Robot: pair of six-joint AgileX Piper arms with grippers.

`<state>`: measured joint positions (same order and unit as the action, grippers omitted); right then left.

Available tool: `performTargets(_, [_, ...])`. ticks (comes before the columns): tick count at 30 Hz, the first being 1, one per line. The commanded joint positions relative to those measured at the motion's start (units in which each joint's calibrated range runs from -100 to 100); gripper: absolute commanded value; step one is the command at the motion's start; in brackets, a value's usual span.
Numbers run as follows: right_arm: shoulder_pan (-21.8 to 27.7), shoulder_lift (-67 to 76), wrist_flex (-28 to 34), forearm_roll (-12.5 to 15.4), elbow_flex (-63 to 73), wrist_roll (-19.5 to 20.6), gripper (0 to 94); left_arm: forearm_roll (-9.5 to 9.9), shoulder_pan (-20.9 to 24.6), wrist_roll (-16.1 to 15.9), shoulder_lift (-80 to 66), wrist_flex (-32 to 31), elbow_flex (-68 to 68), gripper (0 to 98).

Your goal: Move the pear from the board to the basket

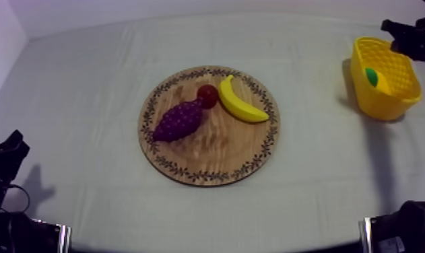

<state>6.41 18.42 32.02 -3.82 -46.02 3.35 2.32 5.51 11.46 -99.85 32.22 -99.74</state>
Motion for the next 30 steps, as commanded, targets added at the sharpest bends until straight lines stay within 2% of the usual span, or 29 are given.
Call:
performTargets(1, [-0.4, 5.4, -0.9, 0.5, -1.7, -0.9, 0.4, 0.00, 0.0, 0.0, 0.0, 0.0, 0.0, 0.1])
performTargets(9, [-1.0, 17.5, -6.8, 1.3, -13.3, -3.2, 0.3, 0.00, 0.0, 0.0, 0.0, 0.0, 0.0, 0.1])
performTargets(19, [1.5, 34.7, -13.9, 1.0, -31.9, -3.7, 0.3, 0.00, 0.0, 0.0, 0.0, 0.0, 0.0, 0.1])
performTargets(24, [1.2, 44.8, -12.1, 0.2, -38.4, -3.5, 0.3, 0.00, 0.0, 0.0, 0.0, 0.0, 0.0, 0.1])
performTargets(30, [-1.9, 56.9, -5.2, -2.2, -42.9, -1.5, 0.3, 0.00, 0.0, 0.0, 0.0, 0.0, 0.0, 0.1])
